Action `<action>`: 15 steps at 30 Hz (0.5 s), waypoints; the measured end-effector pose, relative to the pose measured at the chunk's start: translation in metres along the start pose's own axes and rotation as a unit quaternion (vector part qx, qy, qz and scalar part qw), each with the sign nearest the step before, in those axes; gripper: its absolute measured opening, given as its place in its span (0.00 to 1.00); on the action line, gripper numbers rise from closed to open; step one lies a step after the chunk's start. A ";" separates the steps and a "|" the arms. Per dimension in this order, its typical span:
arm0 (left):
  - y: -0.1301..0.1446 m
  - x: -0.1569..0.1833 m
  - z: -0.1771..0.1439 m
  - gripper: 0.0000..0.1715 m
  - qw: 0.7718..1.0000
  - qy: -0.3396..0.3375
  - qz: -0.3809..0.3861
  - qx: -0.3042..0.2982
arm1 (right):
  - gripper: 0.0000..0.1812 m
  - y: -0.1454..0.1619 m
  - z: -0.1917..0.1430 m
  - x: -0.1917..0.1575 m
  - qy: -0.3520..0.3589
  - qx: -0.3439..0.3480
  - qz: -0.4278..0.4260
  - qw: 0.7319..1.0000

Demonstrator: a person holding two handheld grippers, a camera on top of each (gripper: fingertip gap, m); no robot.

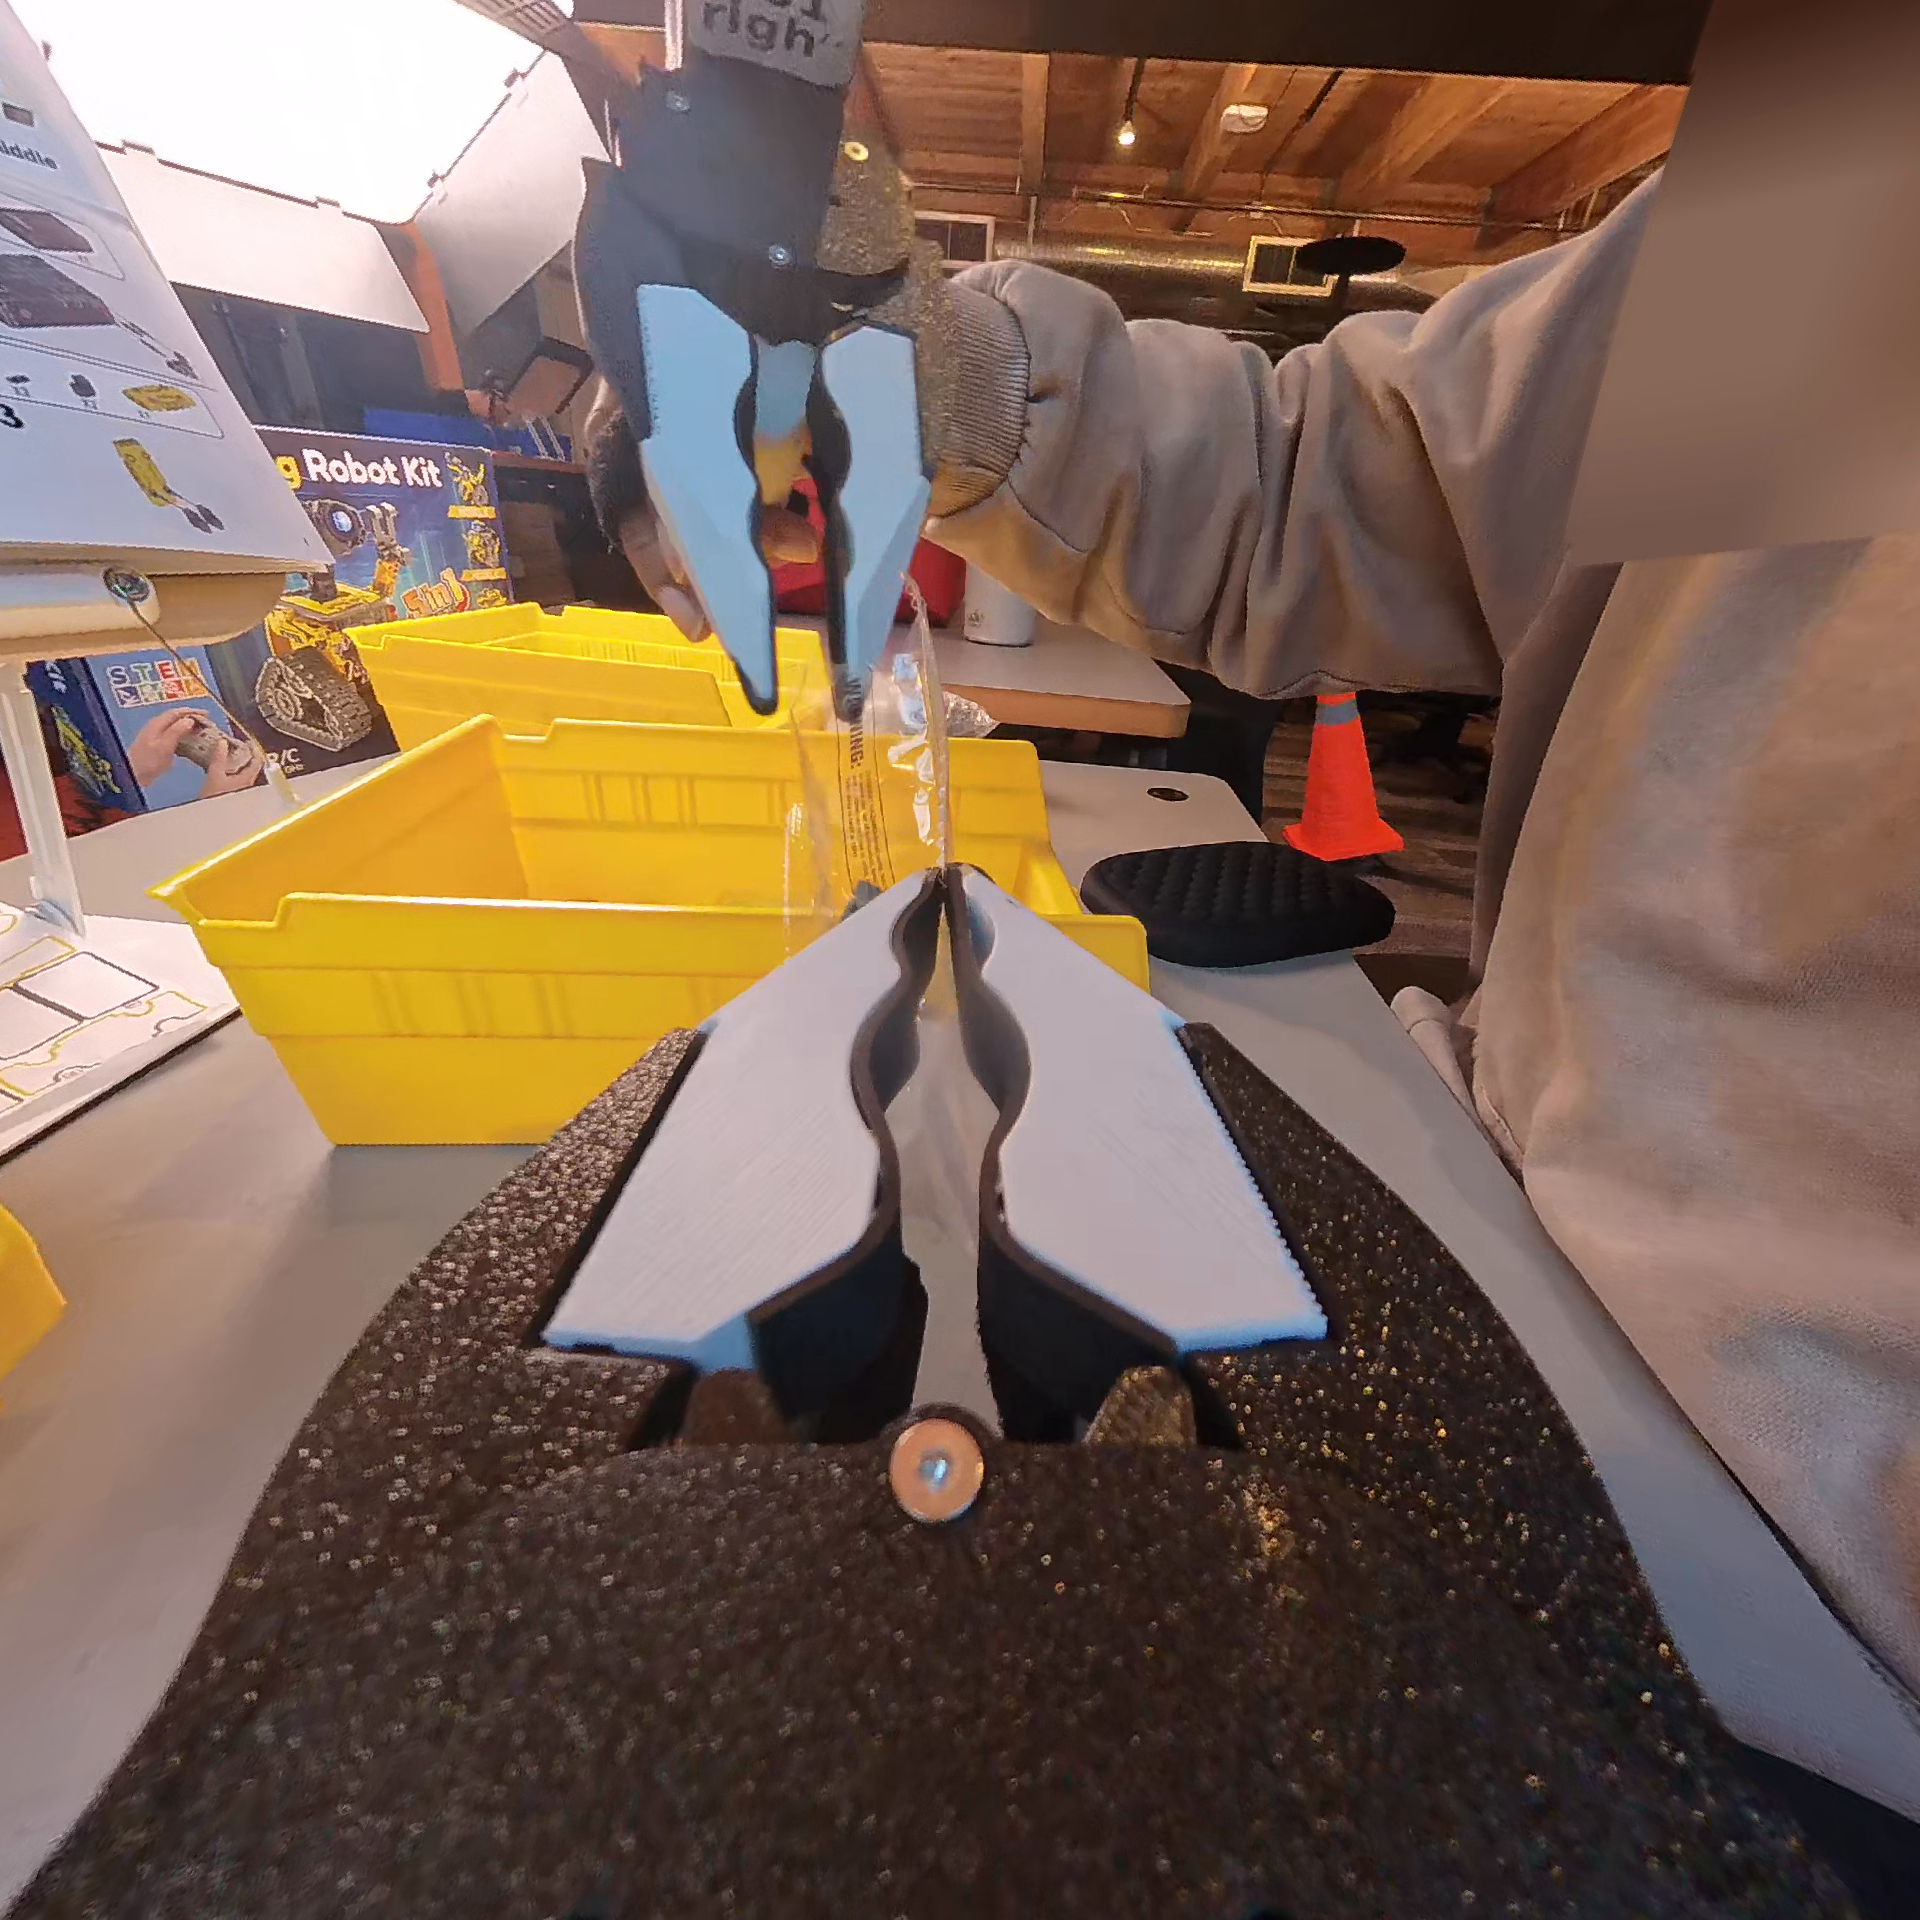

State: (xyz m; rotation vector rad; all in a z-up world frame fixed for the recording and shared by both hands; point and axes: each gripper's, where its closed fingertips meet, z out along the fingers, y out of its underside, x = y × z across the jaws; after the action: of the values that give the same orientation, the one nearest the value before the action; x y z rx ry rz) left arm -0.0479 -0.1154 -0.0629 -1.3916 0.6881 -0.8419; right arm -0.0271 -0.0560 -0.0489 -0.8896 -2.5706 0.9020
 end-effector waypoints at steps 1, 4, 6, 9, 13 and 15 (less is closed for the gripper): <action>-0.001 0.000 0.000 0.00 1.000 0.000 0.001 0.000 | 0.07 0.009 -0.004 0.005 0.004 -0.007 0.014 1.000; -0.002 0.001 0.000 0.00 1.000 0.000 0.003 0.002 | 0.07 0.086 -0.011 0.031 0.052 -0.156 0.031 0.986; -0.003 0.001 0.000 0.00 1.000 0.001 0.004 0.002 | 0.08 0.146 -0.008 0.036 0.062 -0.269 0.023 0.961; -0.004 0.001 -0.001 0.00 1.000 -0.001 0.006 0.002 | 0.09 0.194 0.012 0.025 0.033 -0.321 0.017 0.946; -0.002 -0.001 -0.002 0.00 1.000 -0.005 0.001 0.002 | 0.10 0.199 0.028 0.019 0.019 -0.307 0.001 0.951; 0.000 -0.003 -0.002 0.00 1.000 -0.005 -0.002 0.001 | 0.07 0.198 0.034 0.015 0.007 -0.305 -0.001 0.952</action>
State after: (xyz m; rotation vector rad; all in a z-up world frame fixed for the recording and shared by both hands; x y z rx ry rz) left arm -0.0512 -0.1145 -0.0635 -1.3957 0.6770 -0.8391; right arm 0.0378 0.0597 -0.2010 -1.0280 -2.8754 0.0711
